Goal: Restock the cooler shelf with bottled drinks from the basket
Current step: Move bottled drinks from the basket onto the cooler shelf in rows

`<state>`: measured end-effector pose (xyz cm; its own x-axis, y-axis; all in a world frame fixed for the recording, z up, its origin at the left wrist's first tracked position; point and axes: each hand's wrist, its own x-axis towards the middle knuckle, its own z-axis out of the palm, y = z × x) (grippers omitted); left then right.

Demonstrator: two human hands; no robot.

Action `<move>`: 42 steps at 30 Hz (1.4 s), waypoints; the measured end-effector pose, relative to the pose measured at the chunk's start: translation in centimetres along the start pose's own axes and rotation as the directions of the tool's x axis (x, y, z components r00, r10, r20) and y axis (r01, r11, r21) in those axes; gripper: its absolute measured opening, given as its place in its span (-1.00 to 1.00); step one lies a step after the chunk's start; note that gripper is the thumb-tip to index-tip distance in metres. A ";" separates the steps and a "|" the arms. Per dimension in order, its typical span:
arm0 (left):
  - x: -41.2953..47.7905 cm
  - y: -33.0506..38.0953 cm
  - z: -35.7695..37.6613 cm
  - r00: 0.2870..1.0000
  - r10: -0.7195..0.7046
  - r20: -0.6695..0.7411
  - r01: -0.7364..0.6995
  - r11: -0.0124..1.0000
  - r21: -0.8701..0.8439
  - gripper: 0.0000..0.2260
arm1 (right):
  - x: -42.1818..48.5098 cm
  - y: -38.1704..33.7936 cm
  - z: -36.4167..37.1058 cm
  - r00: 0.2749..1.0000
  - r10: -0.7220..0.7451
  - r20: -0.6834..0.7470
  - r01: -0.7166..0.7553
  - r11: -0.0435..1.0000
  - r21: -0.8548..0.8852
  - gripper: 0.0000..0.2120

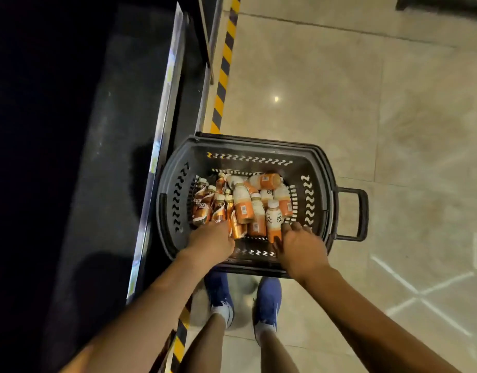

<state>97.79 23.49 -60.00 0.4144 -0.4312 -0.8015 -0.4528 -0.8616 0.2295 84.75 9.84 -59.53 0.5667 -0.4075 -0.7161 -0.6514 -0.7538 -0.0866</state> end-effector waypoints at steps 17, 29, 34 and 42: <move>27.3 -6.0 18.8 0.790 -0.609 0.069 0.419 0.454 -0.786 -0.06 | 23.6 6.5 22.2 0.926 0.280 0.254 -0.337 0.307 0.890 -0.10; 24.2 -6.4 15.1 0.879 -0.465 0.111 0.397 0.580 -0.712 -0.26 | 21.4 5.6 19.7 0.915 0.254 0.314 -0.353 0.125 0.927 -0.50; 15.4 -2.2 9.7 0.914 -0.403 0.037 0.272 0.543 -0.795 -0.27 | 13.3 4.3 12.3 0.919 0.247 0.306 -0.334 0.081 0.939 -0.59; -8.2 7.4 -5.5 0.960 -0.257 -0.110 0.010 0.422 -0.907 -0.45 | -6.5 1.9 -8.5 0.982 0.157 0.105 -0.119 0.081 0.990 -0.75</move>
<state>95.34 19.14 -48.69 0.6010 -0.2216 -0.7679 0.5285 -0.6106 0.5898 84.17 6.68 -49.18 0.4014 -0.4643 -0.7895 -0.6192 0.4976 -0.6074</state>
